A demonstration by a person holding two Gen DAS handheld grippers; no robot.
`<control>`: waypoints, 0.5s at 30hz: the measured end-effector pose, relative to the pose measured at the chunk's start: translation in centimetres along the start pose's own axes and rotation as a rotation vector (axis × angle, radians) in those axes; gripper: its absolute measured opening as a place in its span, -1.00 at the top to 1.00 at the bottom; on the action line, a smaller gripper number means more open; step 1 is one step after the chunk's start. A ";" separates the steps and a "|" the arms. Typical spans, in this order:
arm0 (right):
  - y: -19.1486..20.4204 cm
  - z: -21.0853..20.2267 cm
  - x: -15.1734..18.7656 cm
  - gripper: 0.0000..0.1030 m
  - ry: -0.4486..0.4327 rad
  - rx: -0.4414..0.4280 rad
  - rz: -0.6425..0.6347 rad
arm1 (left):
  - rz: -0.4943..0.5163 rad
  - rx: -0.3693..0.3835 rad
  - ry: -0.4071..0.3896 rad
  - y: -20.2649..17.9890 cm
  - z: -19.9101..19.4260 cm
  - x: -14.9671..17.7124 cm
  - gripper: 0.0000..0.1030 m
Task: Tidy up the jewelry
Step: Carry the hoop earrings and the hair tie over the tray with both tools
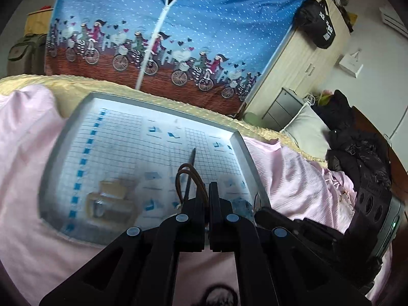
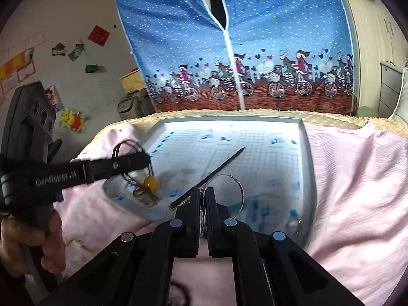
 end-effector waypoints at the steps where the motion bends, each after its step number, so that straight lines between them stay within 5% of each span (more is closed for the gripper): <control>1: -0.4 0.5 -0.1 0.91 0.003 -0.004 0.012 | -0.005 0.006 0.009 0.3 0.6 0.1 0.99; 15: -0.6 3.4 1.2 0.90 0.066 -0.032 0.031 | -0.029 -0.061 0.092 3.1 2.7 1.7 0.99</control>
Point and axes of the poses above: each gripper's, at about its wrist camera, not at the fingertips, and z roughly the way its jaws point, y to its left, x to its underside, the point moved 6 cm from there along z, roughly the way its jaws point, and after that the axes turned 5 degrees about x, right-handed, at the moved point
